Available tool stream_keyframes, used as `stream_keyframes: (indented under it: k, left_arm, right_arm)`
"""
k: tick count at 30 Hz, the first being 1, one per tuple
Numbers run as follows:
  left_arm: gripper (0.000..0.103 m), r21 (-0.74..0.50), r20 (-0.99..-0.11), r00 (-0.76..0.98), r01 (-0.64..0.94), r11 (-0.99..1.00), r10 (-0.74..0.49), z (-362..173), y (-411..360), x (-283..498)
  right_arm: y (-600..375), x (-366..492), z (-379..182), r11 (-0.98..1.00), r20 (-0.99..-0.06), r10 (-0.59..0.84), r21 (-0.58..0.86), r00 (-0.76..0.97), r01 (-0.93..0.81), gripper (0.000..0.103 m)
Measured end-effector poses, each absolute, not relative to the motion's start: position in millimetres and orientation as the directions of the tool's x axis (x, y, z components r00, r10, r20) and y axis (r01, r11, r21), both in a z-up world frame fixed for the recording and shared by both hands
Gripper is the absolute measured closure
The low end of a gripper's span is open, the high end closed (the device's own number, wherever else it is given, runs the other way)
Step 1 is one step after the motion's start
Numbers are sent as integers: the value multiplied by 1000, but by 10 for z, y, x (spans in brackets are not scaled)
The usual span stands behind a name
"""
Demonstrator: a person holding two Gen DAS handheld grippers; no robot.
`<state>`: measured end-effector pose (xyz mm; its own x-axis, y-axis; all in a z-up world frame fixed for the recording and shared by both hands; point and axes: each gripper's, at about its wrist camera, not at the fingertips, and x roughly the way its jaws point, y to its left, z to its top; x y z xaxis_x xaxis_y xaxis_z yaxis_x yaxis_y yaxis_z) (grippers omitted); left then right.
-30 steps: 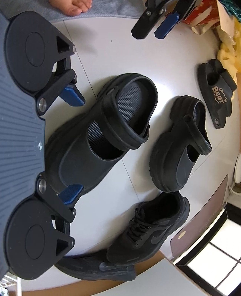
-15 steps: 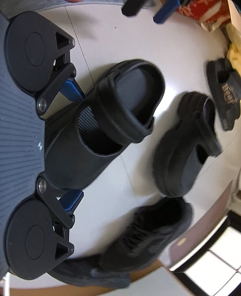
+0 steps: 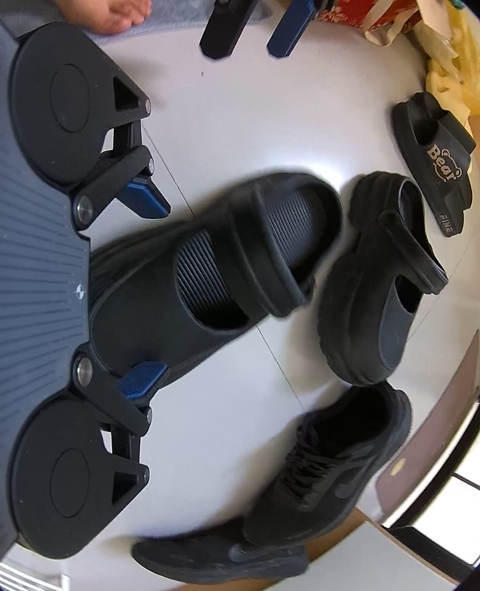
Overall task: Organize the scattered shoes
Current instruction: 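Close the right gripper on the released clog's heel strap, then lift and carry the clog beside the paired clogs with the right gripper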
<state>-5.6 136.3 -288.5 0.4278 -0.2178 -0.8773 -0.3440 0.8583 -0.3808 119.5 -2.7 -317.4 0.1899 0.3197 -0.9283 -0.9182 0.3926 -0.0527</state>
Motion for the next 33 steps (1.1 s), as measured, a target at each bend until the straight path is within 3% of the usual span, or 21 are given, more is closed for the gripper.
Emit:
stream_keyframes:
  k: [3, 7, 17, 33]
  left_arm:
    - [27, -384, -877, 428, -353, 853, -218, -2896, 1376, -73]
    - [27, -386, -879, 423, -355, 852, -222, -2922, 1380, -81]
    - [27, -381, -882, 417, -361, 851, -219, -2950, 1408, -116]
    - [27, -388, -875, 437, -382, 839, -206, -2927, 1526, -157]
  right_arm:
    - [-52, 1172, -3118, 390, -928, 340, -10, 154, -921, 13]
    - [-27, 1183, -3136, 410, -922, 312, -88, 230, -908, 9]
    - [116, 1408, -3368, 462, -918, 317, -69, 237, -884, 4]
    - [34, 1380, -3498, 816, -938, 249, 69, 240, -575, 5]
